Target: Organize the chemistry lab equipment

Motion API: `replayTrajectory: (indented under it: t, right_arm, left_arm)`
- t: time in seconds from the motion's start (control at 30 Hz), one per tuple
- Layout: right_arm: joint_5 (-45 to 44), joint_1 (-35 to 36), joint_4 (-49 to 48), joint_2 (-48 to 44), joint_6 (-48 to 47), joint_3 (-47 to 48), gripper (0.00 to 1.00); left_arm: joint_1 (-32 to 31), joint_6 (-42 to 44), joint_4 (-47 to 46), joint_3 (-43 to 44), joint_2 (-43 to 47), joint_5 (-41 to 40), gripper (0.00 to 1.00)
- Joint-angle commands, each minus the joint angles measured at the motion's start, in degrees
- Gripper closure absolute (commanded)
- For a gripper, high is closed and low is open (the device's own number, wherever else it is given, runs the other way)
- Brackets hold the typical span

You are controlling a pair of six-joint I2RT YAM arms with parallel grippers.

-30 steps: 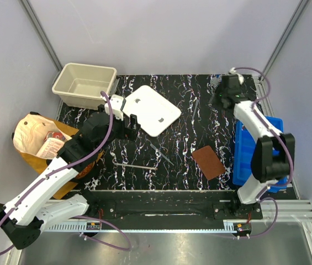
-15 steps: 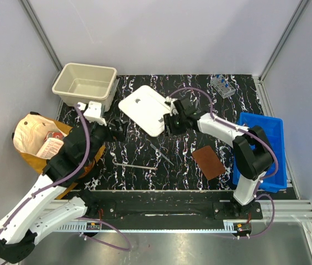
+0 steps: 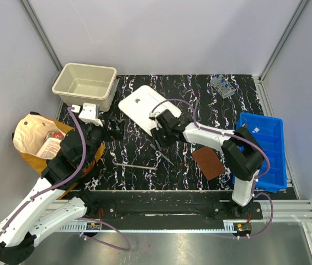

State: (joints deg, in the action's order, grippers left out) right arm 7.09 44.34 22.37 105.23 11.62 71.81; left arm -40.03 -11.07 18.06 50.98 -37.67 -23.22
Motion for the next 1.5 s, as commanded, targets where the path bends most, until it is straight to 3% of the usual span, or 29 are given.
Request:
replayTrajectory:
  t: [0.0,0.6,0.8,1.07,1.47]
  right_arm:
    - [-6.83,2.15,1.53,3.31,-0.37,4.74,0.54]
    - [-17.64,7.43,6.46,10.96,-1.77,9.75,0.64]
    - [-18.60,7.43,6.63,10.70,-1.25,9.40,0.82]
    - [-23.95,7.26,6.46,7.89,1.56,9.14,0.88]
    - [-30.55,-5.12,5.41,-6.77,13.59,6.07,0.91]
  left_arm:
    - [0.04,-0.44,-3.12,0.08,0.05,-2.09,0.01]
    - [0.04,-0.44,-3.03,0.17,0.05,-1.83,0.01]
    - [0.04,-0.44,-3.03,0.26,-0.03,-1.74,0.01]
    - [0.04,-0.36,-2.95,0.17,-0.12,-1.74,0.01]
    - [0.04,-0.44,-2.95,0.17,-0.30,-1.47,0.01]
